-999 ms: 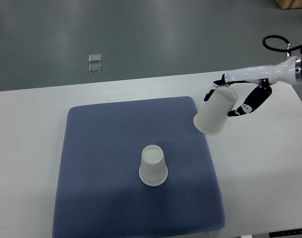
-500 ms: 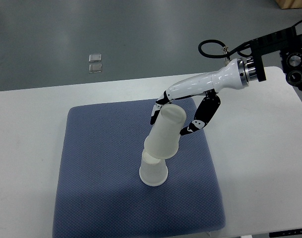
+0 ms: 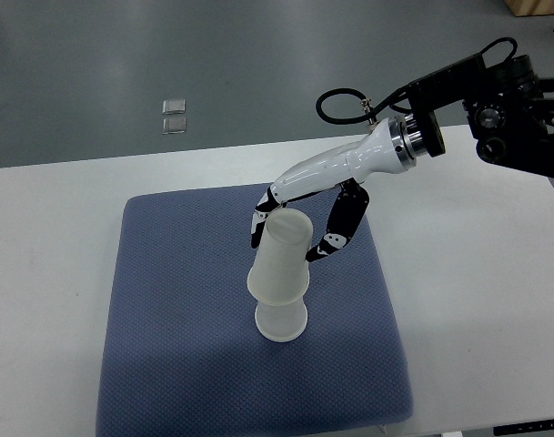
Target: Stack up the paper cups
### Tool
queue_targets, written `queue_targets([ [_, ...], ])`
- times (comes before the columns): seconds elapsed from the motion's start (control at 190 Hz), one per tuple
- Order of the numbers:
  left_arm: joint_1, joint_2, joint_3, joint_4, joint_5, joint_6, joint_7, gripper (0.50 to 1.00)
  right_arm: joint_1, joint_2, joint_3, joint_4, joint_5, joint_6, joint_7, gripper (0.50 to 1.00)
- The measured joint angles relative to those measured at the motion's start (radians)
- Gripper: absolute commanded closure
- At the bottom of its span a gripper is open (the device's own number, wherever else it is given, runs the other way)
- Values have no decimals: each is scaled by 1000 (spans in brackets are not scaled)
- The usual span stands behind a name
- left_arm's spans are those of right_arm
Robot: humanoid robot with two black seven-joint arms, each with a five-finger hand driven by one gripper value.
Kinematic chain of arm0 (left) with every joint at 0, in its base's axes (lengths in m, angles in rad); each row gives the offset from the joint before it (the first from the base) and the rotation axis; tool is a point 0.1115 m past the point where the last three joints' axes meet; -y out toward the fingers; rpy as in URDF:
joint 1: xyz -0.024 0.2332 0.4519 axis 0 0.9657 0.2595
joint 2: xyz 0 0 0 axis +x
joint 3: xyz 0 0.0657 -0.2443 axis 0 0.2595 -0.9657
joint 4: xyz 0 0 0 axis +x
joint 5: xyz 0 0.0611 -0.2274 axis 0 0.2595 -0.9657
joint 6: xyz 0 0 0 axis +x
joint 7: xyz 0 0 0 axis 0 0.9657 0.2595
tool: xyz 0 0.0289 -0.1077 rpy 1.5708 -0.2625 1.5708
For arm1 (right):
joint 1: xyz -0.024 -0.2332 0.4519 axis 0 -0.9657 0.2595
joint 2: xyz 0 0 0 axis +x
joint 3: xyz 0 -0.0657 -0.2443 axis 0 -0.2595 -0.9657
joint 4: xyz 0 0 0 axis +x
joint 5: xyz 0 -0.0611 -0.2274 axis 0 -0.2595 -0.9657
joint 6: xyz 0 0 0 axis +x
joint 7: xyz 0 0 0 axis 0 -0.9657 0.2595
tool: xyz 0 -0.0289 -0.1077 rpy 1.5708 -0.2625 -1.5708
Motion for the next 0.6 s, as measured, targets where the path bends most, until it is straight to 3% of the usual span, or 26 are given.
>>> queue_targets([
  [0.452,0,0,0,0,0,0,0,500,-9,34,-26,-15,-12,-16,-27,785],
  [0.573,0,0,0,0,0,0,0,500,-11,38,-26,-16,-12,-17,-28,744],
  [0.6,0,0,0,0,0,0,0,500,-11,41,-26,-16,-12,-18,-28,710],
])
